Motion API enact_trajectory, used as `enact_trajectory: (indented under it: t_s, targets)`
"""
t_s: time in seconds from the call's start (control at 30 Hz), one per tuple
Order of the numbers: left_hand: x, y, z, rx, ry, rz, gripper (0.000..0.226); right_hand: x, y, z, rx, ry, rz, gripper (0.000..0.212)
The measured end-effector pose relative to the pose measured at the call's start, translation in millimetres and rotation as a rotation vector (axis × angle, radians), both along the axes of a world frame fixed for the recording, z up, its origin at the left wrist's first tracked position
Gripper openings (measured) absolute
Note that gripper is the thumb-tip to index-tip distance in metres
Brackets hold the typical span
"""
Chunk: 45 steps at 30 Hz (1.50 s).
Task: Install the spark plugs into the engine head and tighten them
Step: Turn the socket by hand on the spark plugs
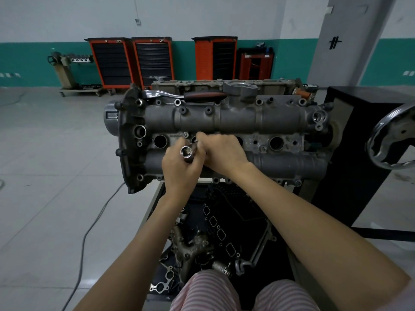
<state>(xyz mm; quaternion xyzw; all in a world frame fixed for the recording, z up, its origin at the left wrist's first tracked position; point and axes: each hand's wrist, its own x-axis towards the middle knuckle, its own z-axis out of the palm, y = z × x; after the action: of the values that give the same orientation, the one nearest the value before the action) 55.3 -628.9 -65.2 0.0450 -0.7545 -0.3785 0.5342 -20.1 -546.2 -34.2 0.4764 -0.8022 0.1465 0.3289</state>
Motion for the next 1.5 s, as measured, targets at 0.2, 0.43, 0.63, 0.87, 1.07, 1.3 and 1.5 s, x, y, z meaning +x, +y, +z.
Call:
enact_trajectory:
  t_s: [0.2, 0.43, 0.63, 0.87, 1.07, 1.3, 1.5]
  targets:
    - [0, 0, 5, 0.102, 0.016, -0.026, 0.056, 2, 2, 0, -0.079, -0.051, 0.015, 0.017]
    - [2, 1, 3, -0.064, -0.007, 0.040, 0.035, -2, 0, -1, 0.011, -0.010, -0.016, 0.020]
    - [1, 4, 6, -0.036, -0.058, 0.052, 0.041, 0, 1, -1, -0.014, -0.015, 0.008, 0.016]
    - [-2, 2, 11, -0.029, -0.039, 0.112, 0.060, 6, 3, 3, -0.109, -0.055, 0.020, 0.017]
    - [-1, 1, 6, -0.074, -0.036, 0.111, 0.036, 2, 2, 1, -0.040, -0.040, -0.017, 0.017]
    - [1, 2, 4, -0.064, -0.027, 0.054, 0.047, -2, -1, -2, 0.003, -0.014, -0.008, 0.017]
    - [0, 1, 6, -0.037, 0.006, 0.067, 0.053, 3, 4, 1, -0.053, -0.069, 0.041, 0.020]
